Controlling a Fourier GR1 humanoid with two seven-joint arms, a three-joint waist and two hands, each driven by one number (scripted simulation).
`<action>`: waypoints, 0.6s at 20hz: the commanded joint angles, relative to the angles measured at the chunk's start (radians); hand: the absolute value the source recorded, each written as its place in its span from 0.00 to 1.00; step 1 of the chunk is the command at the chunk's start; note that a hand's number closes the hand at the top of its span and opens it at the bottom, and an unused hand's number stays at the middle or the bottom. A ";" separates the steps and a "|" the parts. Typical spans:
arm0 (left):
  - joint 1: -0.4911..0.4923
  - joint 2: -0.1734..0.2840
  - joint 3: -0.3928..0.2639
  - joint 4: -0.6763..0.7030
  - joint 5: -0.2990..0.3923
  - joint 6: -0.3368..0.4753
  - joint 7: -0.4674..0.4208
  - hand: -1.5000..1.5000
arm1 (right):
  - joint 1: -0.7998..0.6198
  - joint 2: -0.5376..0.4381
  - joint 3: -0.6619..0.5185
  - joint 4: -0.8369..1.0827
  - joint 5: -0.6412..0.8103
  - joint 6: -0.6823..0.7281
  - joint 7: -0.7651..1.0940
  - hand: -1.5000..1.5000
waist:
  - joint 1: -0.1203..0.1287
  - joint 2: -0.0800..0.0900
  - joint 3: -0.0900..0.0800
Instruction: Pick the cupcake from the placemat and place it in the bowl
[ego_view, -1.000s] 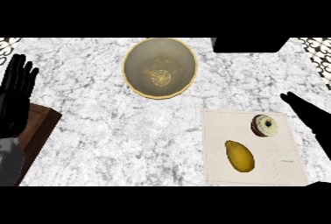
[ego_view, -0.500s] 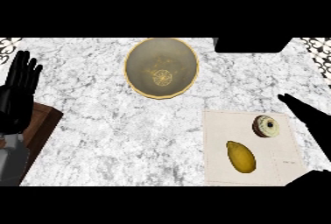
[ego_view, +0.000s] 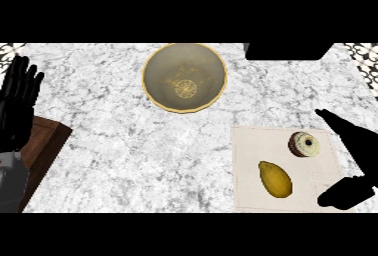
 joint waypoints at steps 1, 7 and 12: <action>0.008 -0.028 0.001 -0.019 -0.018 -0.003 0.008 0.50 | 0.014 0.088 -0.009 0.053 0.096 0.027 -0.030 0.00 | 0.000 0.000 0.000; 0.004 -0.024 0.033 0.013 -0.016 -0.038 0.008 0.50 | 0.042 0.148 -0.046 0.214 0.201 0.005 -0.245 0.00 | 0.000 0.000 0.000; 0.003 -0.036 0.034 -0.007 -0.052 -0.030 0.023 0.50 | 0.064 0.201 -0.077 0.221 0.254 0.018 -0.326 0.00 | -0.001 0.000 0.000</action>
